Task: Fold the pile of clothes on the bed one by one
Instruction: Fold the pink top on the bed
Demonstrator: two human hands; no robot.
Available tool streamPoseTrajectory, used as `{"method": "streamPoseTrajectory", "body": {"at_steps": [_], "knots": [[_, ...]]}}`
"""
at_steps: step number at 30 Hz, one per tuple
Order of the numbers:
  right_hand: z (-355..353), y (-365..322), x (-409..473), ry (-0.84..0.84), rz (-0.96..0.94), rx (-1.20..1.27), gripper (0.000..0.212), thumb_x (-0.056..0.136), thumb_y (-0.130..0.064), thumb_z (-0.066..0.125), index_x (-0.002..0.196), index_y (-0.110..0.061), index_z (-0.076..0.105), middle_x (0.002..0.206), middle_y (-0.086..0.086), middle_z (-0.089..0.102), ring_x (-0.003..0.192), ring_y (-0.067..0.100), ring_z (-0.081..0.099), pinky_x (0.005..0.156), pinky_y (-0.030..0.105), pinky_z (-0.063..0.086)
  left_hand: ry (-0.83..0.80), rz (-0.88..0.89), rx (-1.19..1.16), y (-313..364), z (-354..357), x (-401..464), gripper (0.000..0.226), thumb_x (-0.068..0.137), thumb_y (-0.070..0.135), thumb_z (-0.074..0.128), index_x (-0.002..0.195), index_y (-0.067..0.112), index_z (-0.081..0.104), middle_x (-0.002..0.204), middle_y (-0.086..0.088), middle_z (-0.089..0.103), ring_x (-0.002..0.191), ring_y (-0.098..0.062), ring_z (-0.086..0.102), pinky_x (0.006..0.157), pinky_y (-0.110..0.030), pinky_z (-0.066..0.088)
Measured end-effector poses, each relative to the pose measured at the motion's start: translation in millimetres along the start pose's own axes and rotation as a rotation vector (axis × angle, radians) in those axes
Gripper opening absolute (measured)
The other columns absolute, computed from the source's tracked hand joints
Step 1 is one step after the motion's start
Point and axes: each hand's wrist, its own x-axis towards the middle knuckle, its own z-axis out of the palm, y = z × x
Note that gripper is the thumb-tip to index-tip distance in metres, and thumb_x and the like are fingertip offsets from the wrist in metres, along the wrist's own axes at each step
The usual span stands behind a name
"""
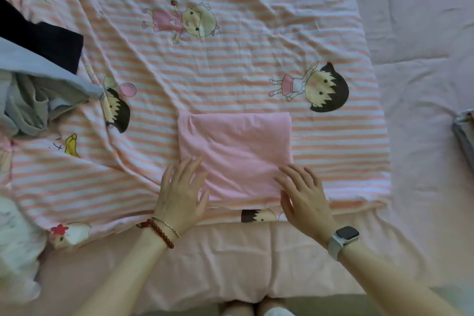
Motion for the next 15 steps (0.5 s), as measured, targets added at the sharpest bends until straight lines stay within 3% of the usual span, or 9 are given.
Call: {"method": "streamPoseTrajectory", "body": {"at_steps": [3,7,9,11,13,15], "knots": [[4.9,-18.1,35.4,0.081,-0.041,-0.026,0.040,0.088,-0.015,0.040,0.125,-0.008,0.054,0.136,0.013,0.051,0.130,0.028,0.038,0.108,0.053,0.025,0.081,-0.016,0.076,21.8,0.7,32.6,0.043,0.086,0.028,0.040,0.127,0.015,0.046,0.137,-0.014,0.049,0.130,-0.028,0.034,0.103,-0.049,0.028],[31.5,-24.5,88.5,0.020,-0.007,-0.097,0.048,0.092,-0.023,0.035,0.138,-0.011,0.042,0.145,0.014,0.040,0.136,0.027,0.031,0.110,0.055,0.016,-0.025,-0.002,0.218,21.3,24.6,84.1,0.054,0.089,0.034,0.031,0.141,0.018,0.028,0.145,-0.014,0.039,0.135,-0.032,0.024,0.109,-0.058,0.021],[45.4,-11.8,108.5,-0.045,0.039,-0.154,0.051,0.090,-0.030,0.034,0.138,-0.018,0.043,0.145,0.013,0.039,0.136,0.026,0.032,0.109,0.053,0.014,-0.046,-0.105,0.234,1.0,37.5,103.4,0.059,0.089,0.041,0.026,0.145,0.021,0.023,0.149,-0.011,0.033,0.138,-0.032,0.022,0.111,-0.057,0.018],[53.8,8.3,119.6,-0.107,0.104,-0.207,0.053,0.089,-0.037,0.032,0.141,-0.027,0.039,0.147,0.009,0.038,0.136,0.026,0.033,0.109,0.051,0.011,-0.016,-0.264,0.187,-23.6,43.5,113.7,0.062,0.090,0.048,0.018,0.147,0.025,0.015,0.155,-0.006,0.019,0.143,-0.030,0.015,0.114,-0.050,0.005],[55.0,33.0,121.1,-0.144,0.203,-0.234,0.056,0.090,-0.045,0.020,0.144,-0.033,0.021,0.153,0.004,0.027,0.141,0.027,0.025,0.111,0.047,0.001,-0.030,-0.342,0.208,-44.3,43.8,116.4,0.060,0.095,0.050,0.015,0.148,0.025,0.011,0.157,-0.002,0.006,0.145,-0.024,0.002,0.115,-0.045,-0.001],[49.6,53.6,112.9,-0.200,0.336,-0.241,0.062,0.086,-0.051,0.003,0.145,-0.034,0.004,0.157,0.000,0.008,0.145,0.021,0.006,0.112,0.039,-0.011,-0.010,-0.379,0.221,-56.8,38.2,116.1,0.056,0.098,0.046,0.020,0.149,0.023,0.014,0.158,-0.003,0.005,0.145,-0.022,0.001,0.115,-0.043,-0.001]]}}
